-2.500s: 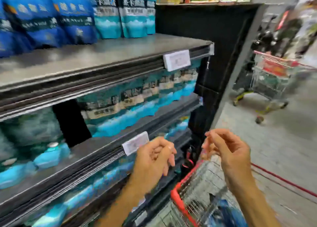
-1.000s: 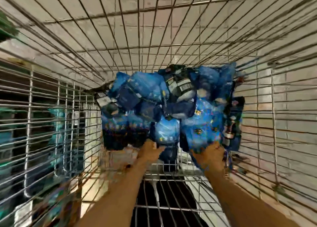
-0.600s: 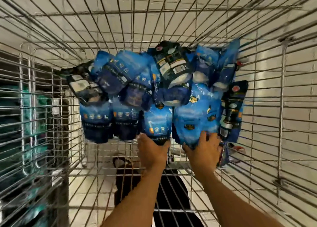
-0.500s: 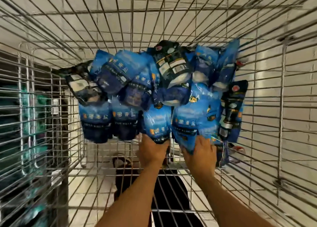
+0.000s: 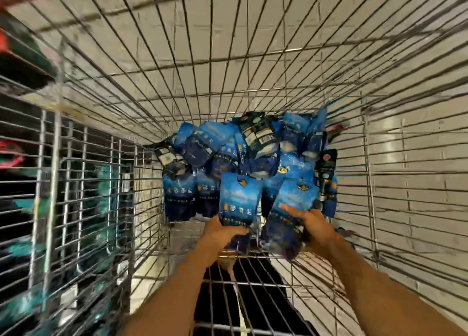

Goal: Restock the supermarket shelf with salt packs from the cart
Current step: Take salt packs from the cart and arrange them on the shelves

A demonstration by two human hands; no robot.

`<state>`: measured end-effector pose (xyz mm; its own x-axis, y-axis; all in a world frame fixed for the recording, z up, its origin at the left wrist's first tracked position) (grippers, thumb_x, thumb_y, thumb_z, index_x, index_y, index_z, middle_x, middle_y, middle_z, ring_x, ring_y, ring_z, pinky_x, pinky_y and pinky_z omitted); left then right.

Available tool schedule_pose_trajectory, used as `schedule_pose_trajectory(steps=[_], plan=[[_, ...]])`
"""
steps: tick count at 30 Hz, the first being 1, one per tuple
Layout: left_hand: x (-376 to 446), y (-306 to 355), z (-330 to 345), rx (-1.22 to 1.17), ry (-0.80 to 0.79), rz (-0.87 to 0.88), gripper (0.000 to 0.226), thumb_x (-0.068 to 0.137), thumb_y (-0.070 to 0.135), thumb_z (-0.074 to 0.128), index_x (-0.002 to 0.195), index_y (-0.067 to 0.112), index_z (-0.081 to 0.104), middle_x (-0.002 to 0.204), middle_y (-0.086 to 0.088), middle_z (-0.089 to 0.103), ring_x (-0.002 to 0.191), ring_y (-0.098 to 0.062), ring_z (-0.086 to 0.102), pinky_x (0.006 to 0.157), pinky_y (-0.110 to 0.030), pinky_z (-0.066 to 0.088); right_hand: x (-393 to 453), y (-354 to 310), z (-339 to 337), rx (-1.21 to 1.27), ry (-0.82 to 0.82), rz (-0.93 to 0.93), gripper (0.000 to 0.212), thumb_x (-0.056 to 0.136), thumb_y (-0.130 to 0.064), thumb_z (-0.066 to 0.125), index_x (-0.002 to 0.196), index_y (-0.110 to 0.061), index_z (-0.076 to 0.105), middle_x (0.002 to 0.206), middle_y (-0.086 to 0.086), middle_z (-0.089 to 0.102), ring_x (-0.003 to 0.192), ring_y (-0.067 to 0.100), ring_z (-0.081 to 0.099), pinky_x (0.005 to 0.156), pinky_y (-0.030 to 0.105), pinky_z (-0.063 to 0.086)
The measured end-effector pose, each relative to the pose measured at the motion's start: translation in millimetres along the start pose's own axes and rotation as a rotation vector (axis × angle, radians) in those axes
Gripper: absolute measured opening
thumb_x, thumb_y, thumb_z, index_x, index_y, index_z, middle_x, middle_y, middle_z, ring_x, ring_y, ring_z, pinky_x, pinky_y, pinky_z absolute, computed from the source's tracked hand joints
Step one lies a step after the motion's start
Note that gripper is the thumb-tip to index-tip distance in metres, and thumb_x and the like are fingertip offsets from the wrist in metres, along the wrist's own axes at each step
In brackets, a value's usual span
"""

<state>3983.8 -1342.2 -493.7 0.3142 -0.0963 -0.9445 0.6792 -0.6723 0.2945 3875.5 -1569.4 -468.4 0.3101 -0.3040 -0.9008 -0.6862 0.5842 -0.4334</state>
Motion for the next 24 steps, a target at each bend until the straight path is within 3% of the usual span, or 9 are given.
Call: schedule_pose_trajectory(steps=[5, 8, 10, 13, 15, 17, 19, 22, 24], plan=[[-80, 54, -57, -0.126, -0.008, 0.067, 0.053, 0.064, 0.017, 0.091, 0.111, 0.009, 0.066, 0.102, -0.008, 0.072, 0.093, -0.026, 0.067, 0.082, -0.038, 0.055, -85, -51, 32, 0.126, -0.149, 0.074, 0.041, 0.071, -0.042, 0.08, 0.108, -0.024, 0.077, 0.11, -0.01, 0.074, 0.096, 0.014, 0.071, 0.077, 0.038, 0.06], [-138, 85, -88, -0.2, 0.007, 0.151, 0.042, 0.07, 0.017, 0.087, 0.104, 0.007, 0.066, 0.093, -0.014, 0.067, 0.081, -0.03, 0.063, 0.076, -0.043, 0.058, -135, -76, 43, 0.159, -0.117, 0.081, 0.029, 0.064, -0.037, 0.084, 0.089, -0.023, 0.08, 0.091, -0.002, 0.077, 0.079, 0.019, 0.073, 0.059, 0.031, 0.057], [-179, 98, -111, -0.274, 0.041, 0.199, 0.037, 0.069, 0.019, 0.087, 0.099, 0.011, 0.066, 0.083, -0.009, 0.07, 0.068, -0.026, 0.065, 0.053, -0.031, 0.057, -173, -93, 60, 0.199, -0.149, 0.07, 0.014, 0.062, -0.028, 0.082, 0.074, -0.019, 0.082, 0.081, 0.005, 0.078, 0.066, 0.021, 0.075, 0.047, 0.027, 0.056], [-244, 107, -137, -0.451, 0.044, 0.261, 0.05, 0.063, 0.021, 0.089, 0.106, 0.01, 0.065, 0.072, 0.0, 0.076, 0.06, -0.017, 0.073, 0.042, -0.023, 0.053, -222, -111, 84, 0.247, -0.227, -0.001, 0.019, 0.077, -0.02, 0.077, 0.093, -0.011, 0.08, 0.096, 0.012, 0.077, 0.075, 0.024, 0.076, 0.054, 0.029, 0.058], [-289, 118, -153, -0.537, 0.074, 0.367, 0.058, 0.058, 0.018, 0.087, 0.111, 0.005, 0.066, 0.077, -0.002, 0.077, 0.062, -0.016, 0.074, 0.044, -0.024, 0.054, -254, -122, 95, 0.259, -0.272, -0.046, 0.01, 0.084, -0.02, 0.074, 0.09, -0.017, 0.082, 0.101, 0.008, 0.077, 0.085, 0.025, 0.075, 0.065, 0.035, 0.058], [-332, 124, -169, -0.578, 0.095, 0.452, 0.061, 0.059, 0.014, 0.085, 0.115, 0.003, 0.065, 0.081, -0.007, 0.078, 0.065, -0.019, 0.074, 0.046, -0.027, 0.054, -282, -130, 107, 0.278, -0.294, -0.053, 0.009, 0.084, -0.015, 0.075, 0.087, -0.018, 0.082, 0.094, 0.002, 0.078, 0.082, 0.023, 0.075, 0.061, 0.035, 0.06], [-371, 124, -188, -0.639, 0.125, 0.53, 0.069, 0.053, 0.014, 0.09, 0.116, 0.009, 0.063, 0.088, -0.008, 0.078, 0.073, -0.023, 0.075, 0.052, -0.035, 0.058, -312, -139, 122, 0.28, -0.354, -0.09, 0.027, 0.08, -0.01, 0.077, 0.106, -0.014, 0.076, 0.091, -0.004, 0.078, 0.079, 0.016, 0.075, 0.054, 0.03, 0.059], [-424, 119, -223, -0.71, 0.185, 0.663, 0.071, 0.042, 0.025, 0.092, 0.108, 0.019, 0.065, 0.094, -0.005, 0.078, 0.079, -0.023, 0.076, 0.053, -0.032, 0.058, -353, -164, 149, 0.204, -0.43, -0.204, 0.084, 0.06, -0.019, 0.088, 0.137, -0.019, 0.054, 0.112, -0.004, 0.073, 0.095, 0.018, 0.07, 0.06, 0.035, 0.059], [-459, 113, -251, -0.715, 0.256, 0.749, 0.065, 0.047, 0.033, 0.088, 0.108, 0.021, 0.068, 0.1, -0.006, 0.077, 0.087, -0.027, 0.075, 0.067, -0.038, 0.06, -379, -181, 169, 0.191, -0.5, -0.255, 0.095, 0.054, -0.023, 0.089, 0.14, -0.024, 0.05, 0.099, -0.004, 0.073, 0.083, 0.017, 0.07, 0.058, 0.038, 0.058]])
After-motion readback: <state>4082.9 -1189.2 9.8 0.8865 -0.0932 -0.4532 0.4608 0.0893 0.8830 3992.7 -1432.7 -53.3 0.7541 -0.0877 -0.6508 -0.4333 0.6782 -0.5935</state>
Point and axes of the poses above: each hand's wrist, its own x-axis towards the middle knuckle, its own z-axis out of the palm, y = z × x, the point moved 7 cm from there along x, towards the middle knuckle
